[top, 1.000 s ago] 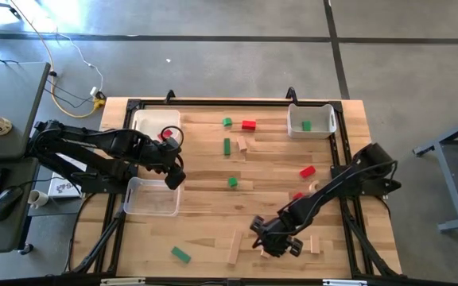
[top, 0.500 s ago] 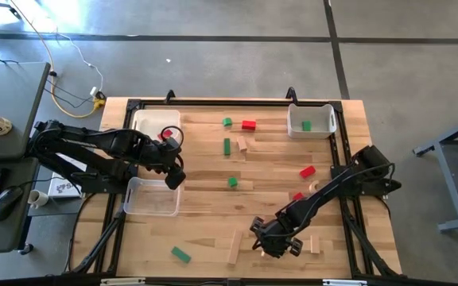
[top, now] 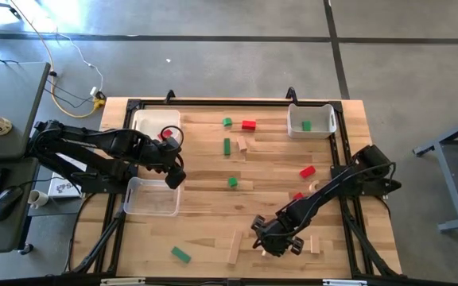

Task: Sort & place blocks by color
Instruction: Put the cream rectangle into the transparent bin

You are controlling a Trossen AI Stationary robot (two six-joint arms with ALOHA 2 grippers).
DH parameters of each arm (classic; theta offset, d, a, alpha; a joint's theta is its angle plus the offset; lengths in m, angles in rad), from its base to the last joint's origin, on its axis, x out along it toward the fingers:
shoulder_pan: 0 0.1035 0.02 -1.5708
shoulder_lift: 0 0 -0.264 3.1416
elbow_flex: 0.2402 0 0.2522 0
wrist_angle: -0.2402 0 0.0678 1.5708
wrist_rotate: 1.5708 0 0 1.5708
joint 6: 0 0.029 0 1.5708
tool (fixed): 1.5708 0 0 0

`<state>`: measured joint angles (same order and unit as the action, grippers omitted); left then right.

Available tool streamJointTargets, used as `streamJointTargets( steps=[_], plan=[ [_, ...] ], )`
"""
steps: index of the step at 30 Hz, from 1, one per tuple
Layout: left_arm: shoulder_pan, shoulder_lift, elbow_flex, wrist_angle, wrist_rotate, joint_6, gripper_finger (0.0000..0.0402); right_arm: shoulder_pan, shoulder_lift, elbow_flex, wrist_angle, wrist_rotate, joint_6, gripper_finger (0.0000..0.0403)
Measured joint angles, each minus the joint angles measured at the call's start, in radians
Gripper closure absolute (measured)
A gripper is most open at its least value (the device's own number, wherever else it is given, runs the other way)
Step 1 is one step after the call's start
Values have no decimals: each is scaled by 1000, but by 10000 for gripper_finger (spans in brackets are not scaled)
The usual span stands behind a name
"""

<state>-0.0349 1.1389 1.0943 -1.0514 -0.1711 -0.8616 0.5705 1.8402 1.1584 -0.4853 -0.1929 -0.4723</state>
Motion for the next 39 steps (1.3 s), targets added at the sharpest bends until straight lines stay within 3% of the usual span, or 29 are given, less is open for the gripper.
streamJointTargets(
  steps=[39],
  plan=[
    [-23,143,-1,0,25,60,181,20,-6,36,-45,24,71,240]
  ],
)
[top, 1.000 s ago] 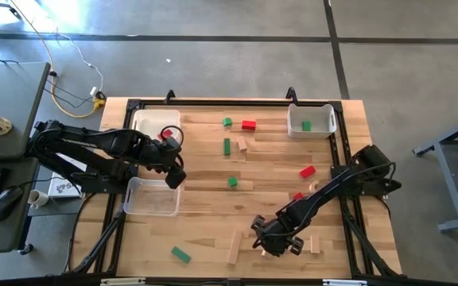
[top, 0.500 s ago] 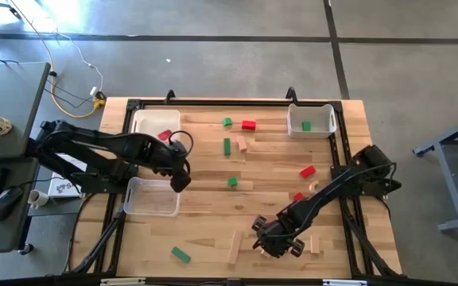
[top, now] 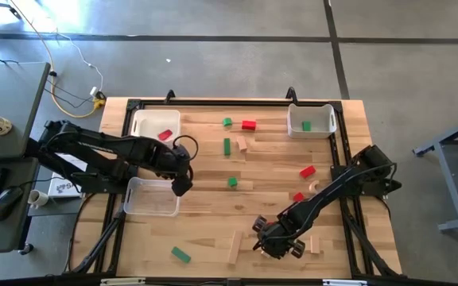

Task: Sort & place blocks by color
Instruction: Put the cream rectangle into the transparent bin

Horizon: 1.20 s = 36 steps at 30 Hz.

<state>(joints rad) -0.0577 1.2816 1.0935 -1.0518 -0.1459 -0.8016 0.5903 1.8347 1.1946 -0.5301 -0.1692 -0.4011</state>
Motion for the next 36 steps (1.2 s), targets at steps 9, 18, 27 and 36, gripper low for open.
streamJointTargets(
  steps=[9,18,27,36],
  plan=[
    [-45,0,0,-4,0,-10,181,0,56,0,7,38,0,240],
    [-51,0,0,-3,-6,-26,181,0,76,0,7,1,0,271],
    [-51,0,0,2,-7,-21,181,-2,74,23,-45,12,87,299],
    [-47,0,0,23,-6,-43,181,-81,74,130,-192,142,113,299]
  ],
)
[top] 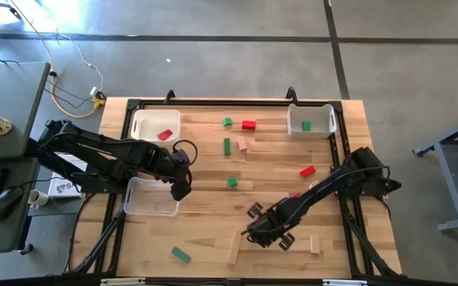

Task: Sort & place blocks by color
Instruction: Put the cream rectangle into the transparent bin

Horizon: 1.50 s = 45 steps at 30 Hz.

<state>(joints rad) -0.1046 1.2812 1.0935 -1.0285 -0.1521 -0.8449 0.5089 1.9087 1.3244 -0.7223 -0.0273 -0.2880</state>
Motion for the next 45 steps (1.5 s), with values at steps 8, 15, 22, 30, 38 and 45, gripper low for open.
streamJointTargets(
  steps=[8,15,22,30,38,45],
  plan=[
    [37,0,0,135,52,-8,181,-95,0,95,-47,64,-7,299],
    [150,-63,0,139,60,92,181,-174,0,192,-106,130,-8,299],
    [299,-186,1,143,71,229,181,-260,0,287,-125,193,-7,299],
    [446,-279,1,145,156,325,181,-350,-1,409,-123,299,22,299],
    [572,-296,1,202,338,409,181,-413,-1,547,-121,380,20,299],
    [640,-290,1,281,500,456,181,-437,-2,595,-99,470,17,299]
  ],
)
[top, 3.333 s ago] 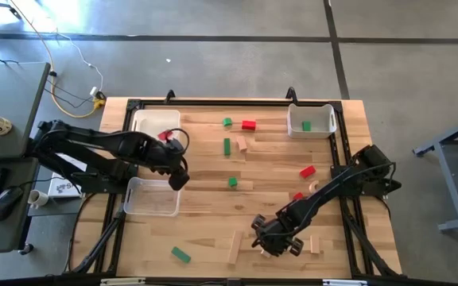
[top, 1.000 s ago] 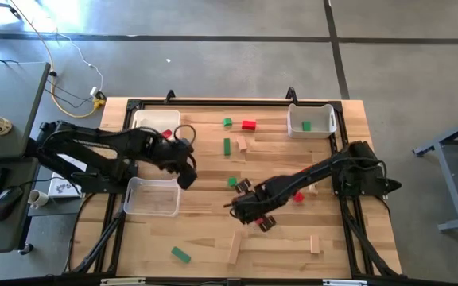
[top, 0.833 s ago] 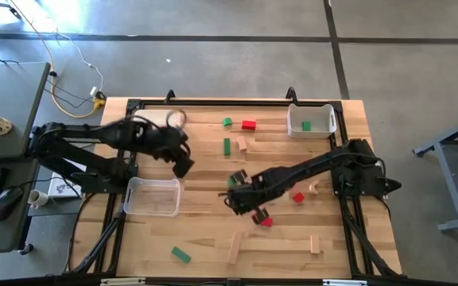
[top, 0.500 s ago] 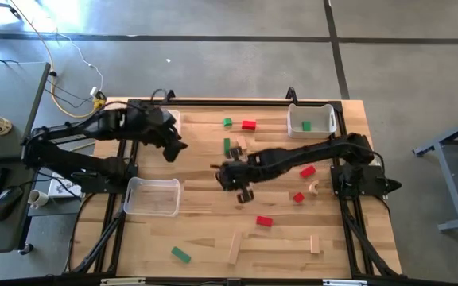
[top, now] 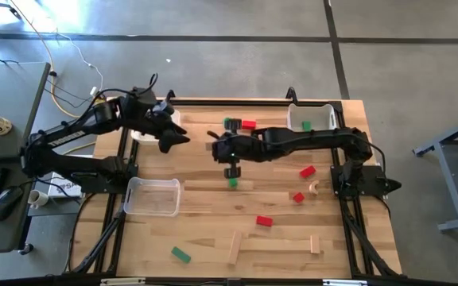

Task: Sort & place blocks by color
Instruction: Put the cream rectangle into the transparent bin

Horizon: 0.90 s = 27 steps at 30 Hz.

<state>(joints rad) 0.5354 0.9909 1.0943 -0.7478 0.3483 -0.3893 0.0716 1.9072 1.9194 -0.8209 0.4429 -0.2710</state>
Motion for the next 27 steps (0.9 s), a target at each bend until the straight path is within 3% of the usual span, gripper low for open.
streamJointTargets(
  steps=[11,27],
  plan=[
    [12,-1,0,110,36,-63,181,-5,0,0,160,109,-52,299],
    [-13,4,0,187,16,-54,177,-39,0,0,227,116,-44,299]
  ],
)
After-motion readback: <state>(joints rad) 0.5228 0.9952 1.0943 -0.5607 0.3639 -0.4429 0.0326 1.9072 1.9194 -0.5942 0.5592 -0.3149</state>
